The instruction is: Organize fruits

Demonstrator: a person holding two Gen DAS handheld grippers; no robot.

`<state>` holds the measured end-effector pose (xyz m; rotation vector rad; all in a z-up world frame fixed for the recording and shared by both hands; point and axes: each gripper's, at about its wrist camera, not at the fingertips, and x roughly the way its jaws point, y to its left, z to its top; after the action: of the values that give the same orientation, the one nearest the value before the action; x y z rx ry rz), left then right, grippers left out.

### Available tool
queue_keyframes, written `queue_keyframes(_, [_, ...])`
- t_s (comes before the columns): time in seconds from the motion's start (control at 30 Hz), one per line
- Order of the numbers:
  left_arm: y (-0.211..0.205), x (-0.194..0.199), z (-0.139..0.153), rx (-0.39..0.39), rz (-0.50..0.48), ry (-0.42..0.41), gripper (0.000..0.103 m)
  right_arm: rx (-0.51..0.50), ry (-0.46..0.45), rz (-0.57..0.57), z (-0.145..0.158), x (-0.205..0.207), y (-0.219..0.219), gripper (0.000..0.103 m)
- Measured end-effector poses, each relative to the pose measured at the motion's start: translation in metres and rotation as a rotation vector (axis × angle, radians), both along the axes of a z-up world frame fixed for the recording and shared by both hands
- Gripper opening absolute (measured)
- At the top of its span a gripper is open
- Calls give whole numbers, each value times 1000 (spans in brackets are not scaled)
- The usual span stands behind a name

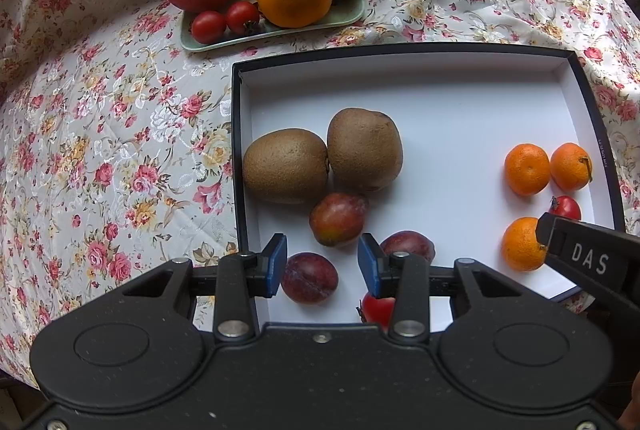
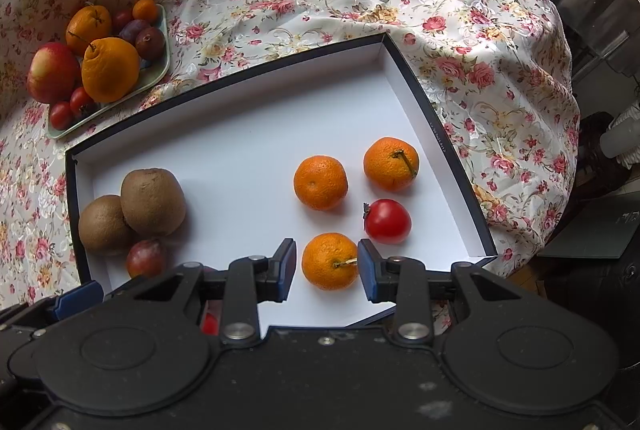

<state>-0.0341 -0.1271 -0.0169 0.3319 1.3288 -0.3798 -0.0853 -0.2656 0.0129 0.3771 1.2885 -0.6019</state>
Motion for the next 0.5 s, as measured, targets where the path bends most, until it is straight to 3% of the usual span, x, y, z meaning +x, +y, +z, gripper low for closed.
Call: queue_keyframes(0.5, [0, -1, 1, -2, -2, -2, 49, 0, -2, 4, 2, 0, 1, 36])
